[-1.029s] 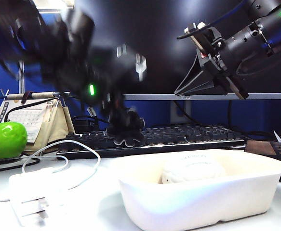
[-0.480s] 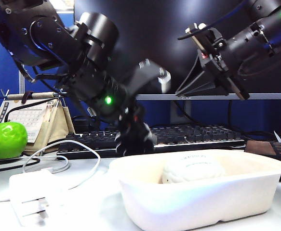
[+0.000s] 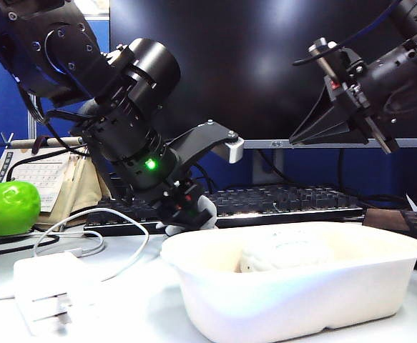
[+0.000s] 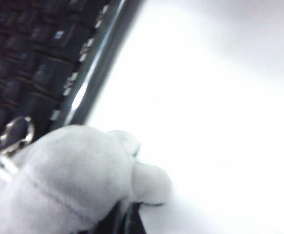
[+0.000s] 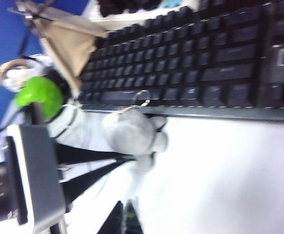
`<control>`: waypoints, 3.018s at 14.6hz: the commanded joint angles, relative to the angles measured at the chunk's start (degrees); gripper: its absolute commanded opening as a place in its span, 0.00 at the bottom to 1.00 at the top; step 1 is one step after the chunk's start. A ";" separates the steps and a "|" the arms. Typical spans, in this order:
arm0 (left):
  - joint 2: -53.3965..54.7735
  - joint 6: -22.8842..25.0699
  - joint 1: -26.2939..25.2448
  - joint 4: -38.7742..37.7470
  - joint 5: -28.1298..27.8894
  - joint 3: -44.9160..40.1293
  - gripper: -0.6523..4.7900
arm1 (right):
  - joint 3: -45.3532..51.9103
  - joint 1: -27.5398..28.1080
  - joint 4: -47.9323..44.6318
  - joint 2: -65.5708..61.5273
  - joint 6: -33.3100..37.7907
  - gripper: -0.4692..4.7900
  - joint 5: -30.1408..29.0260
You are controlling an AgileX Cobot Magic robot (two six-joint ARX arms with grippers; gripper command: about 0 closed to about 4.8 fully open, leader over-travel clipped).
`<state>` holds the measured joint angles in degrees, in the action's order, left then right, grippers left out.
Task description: Place the tilting octopus upright.
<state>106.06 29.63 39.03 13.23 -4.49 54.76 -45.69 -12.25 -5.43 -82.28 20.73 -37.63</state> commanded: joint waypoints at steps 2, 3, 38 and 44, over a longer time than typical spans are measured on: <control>-0.02 -7.08 0.79 0.11 1.31 0.09 0.41 | -0.20 0.37 -0.61 0.33 0.04 0.08 -3.10; -0.04 -7.87 0.79 0.13 1.40 0.09 0.52 | -0.20 0.37 -0.63 0.33 0.04 0.08 -3.06; -2.05 -9.16 -3.87 6.93 5.66 0.13 0.11 | -0.20 0.37 -0.20 0.33 -0.17 0.08 -3.06; -2.05 -13.81 -3.82 5.68 7.74 0.13 0.11 | -0.20 0.37 0.94 0.33 -0.17 0.08 -3.06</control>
<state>104.05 16.10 35.18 19.20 1.58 54.87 -45.67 -11.86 -4.14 -82.24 20.71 -40.34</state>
